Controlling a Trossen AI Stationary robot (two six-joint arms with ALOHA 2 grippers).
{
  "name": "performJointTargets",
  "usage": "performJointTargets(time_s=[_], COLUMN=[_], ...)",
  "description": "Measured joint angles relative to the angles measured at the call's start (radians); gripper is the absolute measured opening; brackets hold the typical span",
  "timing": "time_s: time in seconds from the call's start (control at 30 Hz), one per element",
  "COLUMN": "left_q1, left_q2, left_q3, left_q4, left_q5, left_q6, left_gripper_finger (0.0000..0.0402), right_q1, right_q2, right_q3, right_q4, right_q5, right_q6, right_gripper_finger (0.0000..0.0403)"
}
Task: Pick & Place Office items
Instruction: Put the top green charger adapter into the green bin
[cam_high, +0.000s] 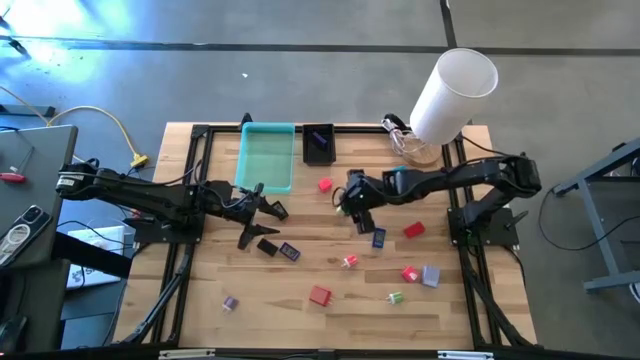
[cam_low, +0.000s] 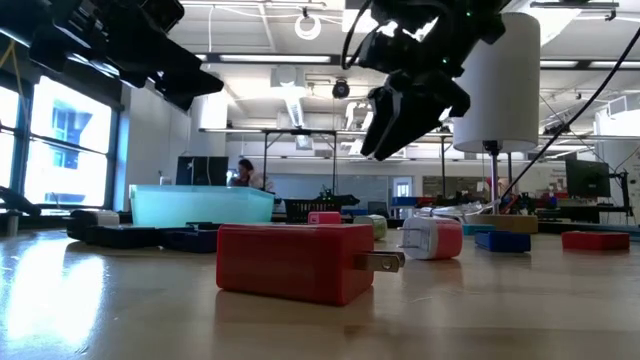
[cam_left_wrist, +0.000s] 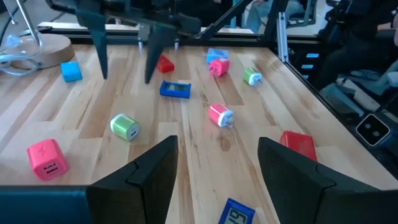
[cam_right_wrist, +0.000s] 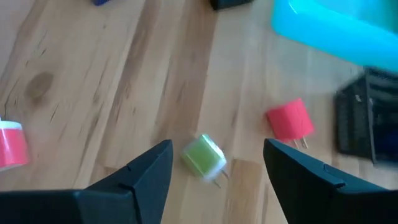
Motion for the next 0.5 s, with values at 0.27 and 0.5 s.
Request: performJointTargets(time_s=[0.27,0.5], left_q1=[0.001,0.001], left_q2=[0.000,0.000], left_q3=[0.000,0.000], left_q4=[0.001,0.000], left_q5=[-0.028,-0.029], left_q6=[-0.004,-0.019], left_gripper_finger=[0.0216,0.0216], right_q1=[0.007,0.021], right_q2=[0.140,0.214], right_q3=[-0.004,0.000], right_q4=[0.027,0.079], right_q5=[0.054,0.171], right_q6=[-0.134,-0.305], right_gripper_finger=[0.0240,0.0240])
